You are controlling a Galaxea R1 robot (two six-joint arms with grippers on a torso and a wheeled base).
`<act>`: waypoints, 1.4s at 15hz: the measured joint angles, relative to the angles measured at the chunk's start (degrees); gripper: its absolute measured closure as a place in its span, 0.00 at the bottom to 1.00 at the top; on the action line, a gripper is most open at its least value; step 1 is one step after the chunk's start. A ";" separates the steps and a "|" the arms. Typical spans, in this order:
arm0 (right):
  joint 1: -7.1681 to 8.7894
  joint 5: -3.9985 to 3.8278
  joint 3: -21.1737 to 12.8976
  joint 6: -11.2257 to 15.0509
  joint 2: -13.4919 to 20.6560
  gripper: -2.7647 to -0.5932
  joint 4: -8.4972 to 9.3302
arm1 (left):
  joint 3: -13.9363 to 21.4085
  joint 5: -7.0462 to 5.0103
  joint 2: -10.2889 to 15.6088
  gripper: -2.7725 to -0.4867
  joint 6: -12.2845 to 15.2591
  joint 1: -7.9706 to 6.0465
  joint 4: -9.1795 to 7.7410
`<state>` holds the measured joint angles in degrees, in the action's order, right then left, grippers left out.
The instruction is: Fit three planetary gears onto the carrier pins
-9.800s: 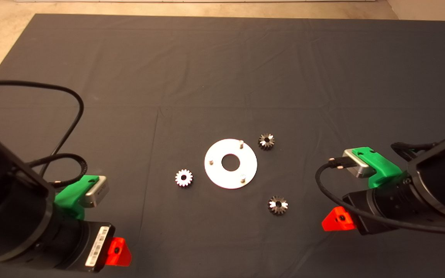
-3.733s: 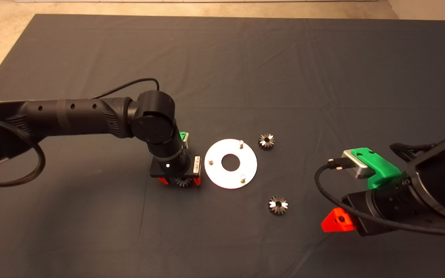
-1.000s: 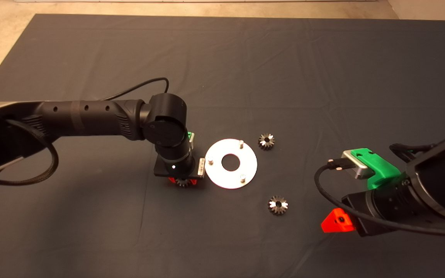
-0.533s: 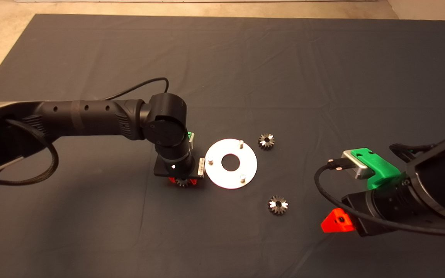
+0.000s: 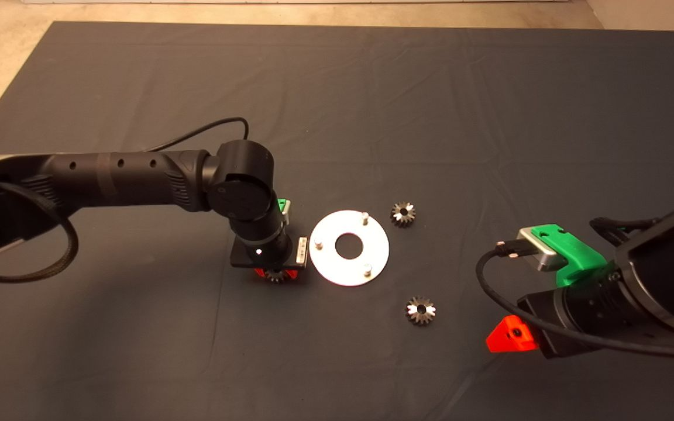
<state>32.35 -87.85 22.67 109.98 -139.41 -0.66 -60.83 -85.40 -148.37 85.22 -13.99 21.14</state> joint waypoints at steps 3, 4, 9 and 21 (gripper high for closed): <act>0.00 0.03 0.00 0.00 -0.12 0.02 0.00 | 0.72 -0.53 0.61 0.82 0.00 -0.11 0.13; 0.00 0.00 0.00 0.00 -0.12 0.02 0.00 | 0.77 -1.33 0.83 0.82 0.02 -0.49 0.18; 0.00 0.00 0.00 0.00 -0.12 0.02 0.00 | 1.13 -1.82 0.65 0.82 0.04 -4.35 0.39; -0.42 -0.02 0.00 0.00 -0.12 0.02 0.00 | 2.60 -1.89 -4.50 0.82 1.33 -6.67 -0.06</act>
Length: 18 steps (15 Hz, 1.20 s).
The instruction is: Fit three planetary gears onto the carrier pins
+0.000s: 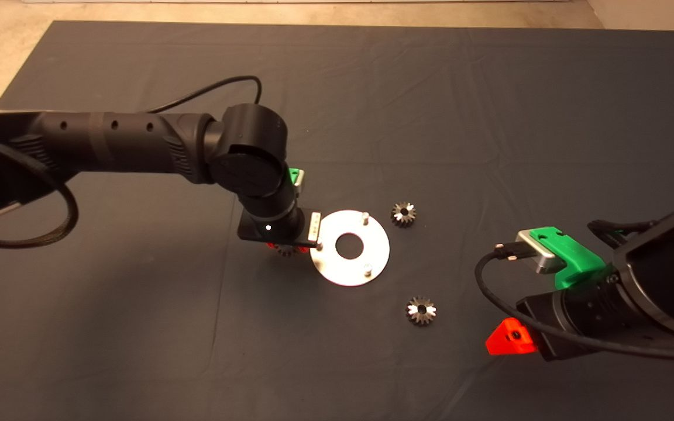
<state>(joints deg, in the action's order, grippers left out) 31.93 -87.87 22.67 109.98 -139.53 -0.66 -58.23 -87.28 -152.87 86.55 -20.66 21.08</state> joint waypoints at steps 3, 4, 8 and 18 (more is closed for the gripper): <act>-0.02 0.00 0.00 0.00 0.00 0.02 0.00 | 0.00 0.18 -0.44 0.82 0.02 -0.02 -0.05; -0.02 0.04 0.00 0.00 0.00 0.02 0.00 | 0.00 0.05 -0.39 0.82 0.02 -0.02 -0.05; -0.16 0.00 0.00 0.00 0.00 0.02 0.00 | 0.00 -0.11 -0.44 0.82 -0.06 -0.04 -0.05; -0.60 0.00 0.00 -0.01 2.11 0.02 0.00 | -0.44 -0.12 -0.44 0.82 -6.55 -1.60 -2.23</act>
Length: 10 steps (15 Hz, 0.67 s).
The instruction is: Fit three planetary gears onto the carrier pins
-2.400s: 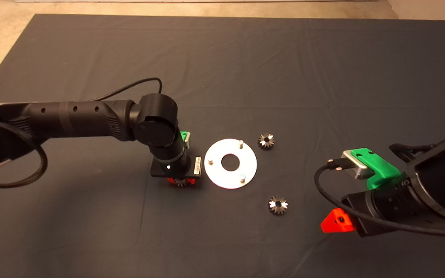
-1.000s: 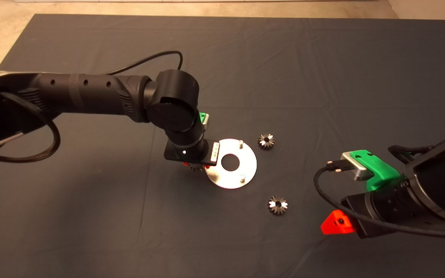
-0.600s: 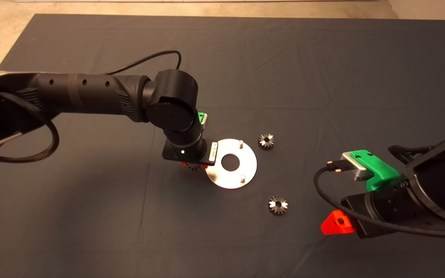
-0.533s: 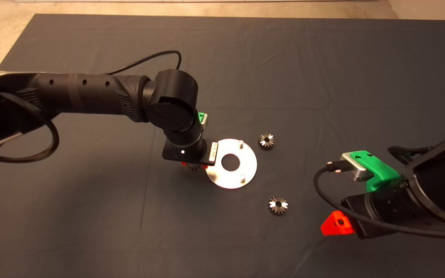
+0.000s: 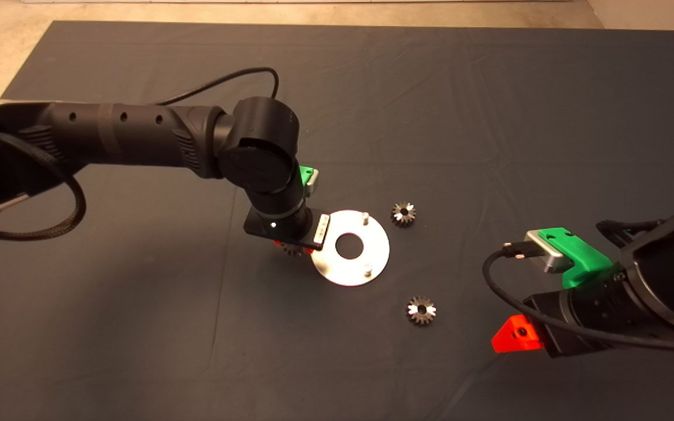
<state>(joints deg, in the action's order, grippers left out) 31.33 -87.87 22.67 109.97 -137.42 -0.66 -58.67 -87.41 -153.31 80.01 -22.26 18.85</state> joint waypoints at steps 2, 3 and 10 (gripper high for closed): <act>-0.02 -0.02 0.00 0.01 0.32 0.02 -0.01 | -0.89 -0.02 0.00 0.82 -0.43 -0.23 -0.87; -0.02 0.00 0.00 0.00 0.32 0.02 0.00 | -1.32 -0.02 -0.09 0.82 -0.49 -0.28 -1.21; -0.02 -0.02 0.00 0.00 0.62 0.02 -0.02 | -6.40 0.39 -5.32 0.82 2.82 -0.30 -2.06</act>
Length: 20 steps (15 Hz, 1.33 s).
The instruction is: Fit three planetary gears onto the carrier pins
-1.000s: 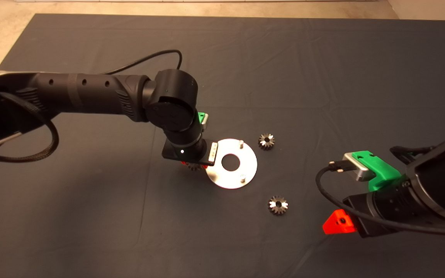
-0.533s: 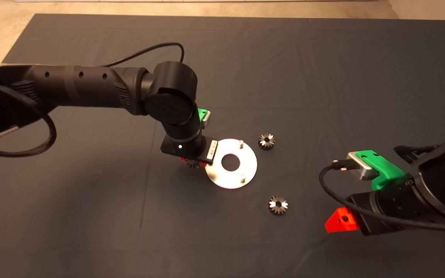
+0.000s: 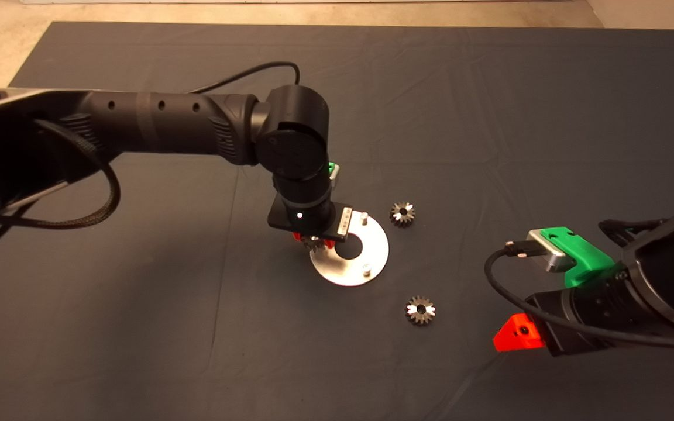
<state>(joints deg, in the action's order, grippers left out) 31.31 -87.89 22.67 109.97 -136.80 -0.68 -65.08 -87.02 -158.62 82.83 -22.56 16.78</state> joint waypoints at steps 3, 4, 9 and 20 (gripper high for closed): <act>0.00 0.05 0.00 0.00 0.00 0.02 0.00 | -1.73 -0.44 0.30 0.82 2.32 0.00 -0.01; 0.02 0.05 0.00 0.00 0.00 0.02 0.00 | -1.87 -0.44 0.40 0.82 2.67 0.00 -0.03; 0.00 0.02 0.00 0.00 0.00 0.02 0.00 | -2.47 -0.38 0.52 0.82 5.09 0.00 -0.03; 0.00 0.02 0.00 0.00 -0.02 0.02 0.00 | 0.55 -0.39 0.60 0.83 10.44 0.05 0.05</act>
<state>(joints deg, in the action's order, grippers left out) 31.31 -87.87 22.67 109.97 -136.83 -0.68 -64.52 -87.41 -158.03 93.27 -22.52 16.84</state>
